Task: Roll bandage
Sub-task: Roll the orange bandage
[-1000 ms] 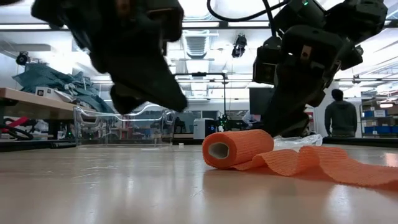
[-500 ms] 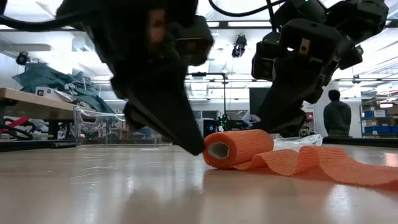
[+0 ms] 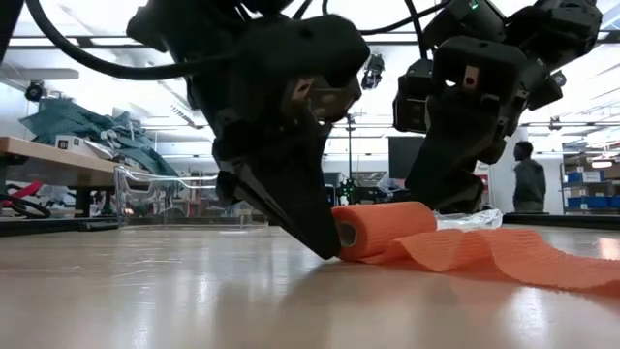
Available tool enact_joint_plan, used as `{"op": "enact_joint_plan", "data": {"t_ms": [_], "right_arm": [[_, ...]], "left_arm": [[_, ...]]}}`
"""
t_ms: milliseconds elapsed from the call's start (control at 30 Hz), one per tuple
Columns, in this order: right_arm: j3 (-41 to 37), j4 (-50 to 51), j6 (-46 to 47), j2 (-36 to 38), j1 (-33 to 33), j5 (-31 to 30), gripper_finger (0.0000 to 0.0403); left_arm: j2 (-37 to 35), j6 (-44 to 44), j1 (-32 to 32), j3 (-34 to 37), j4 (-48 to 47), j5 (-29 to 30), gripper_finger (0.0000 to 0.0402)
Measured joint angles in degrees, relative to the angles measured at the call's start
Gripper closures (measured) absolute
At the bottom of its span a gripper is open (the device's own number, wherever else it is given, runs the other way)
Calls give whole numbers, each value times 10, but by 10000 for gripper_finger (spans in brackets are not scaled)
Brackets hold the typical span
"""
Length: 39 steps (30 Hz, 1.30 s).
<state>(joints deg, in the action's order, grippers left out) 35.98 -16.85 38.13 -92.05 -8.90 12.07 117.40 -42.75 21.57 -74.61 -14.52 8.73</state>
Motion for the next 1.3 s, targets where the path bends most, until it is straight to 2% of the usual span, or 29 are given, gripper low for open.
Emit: {"op": "enact_joint_plan", "data": {"t_ms": [500, 833, 1000, 1300], "right_arm": [[0, -17, 43, 0, 0, 45, 235], [-1, -49, 32, 0, 0, 42, 260], [-1, -51, 24, 1, 0, 40, 292], [-1, -49, 15, 1, 0, 47, 389]], "left_arm": [[0, -19, -9, 2, 1, 4, 401], [0, -43, -9, 2, -7, 32, 401], [0, -49, -9, 2, -12, 38, 402], [0, -55, -9, 2, -17, 42, 402]]}}
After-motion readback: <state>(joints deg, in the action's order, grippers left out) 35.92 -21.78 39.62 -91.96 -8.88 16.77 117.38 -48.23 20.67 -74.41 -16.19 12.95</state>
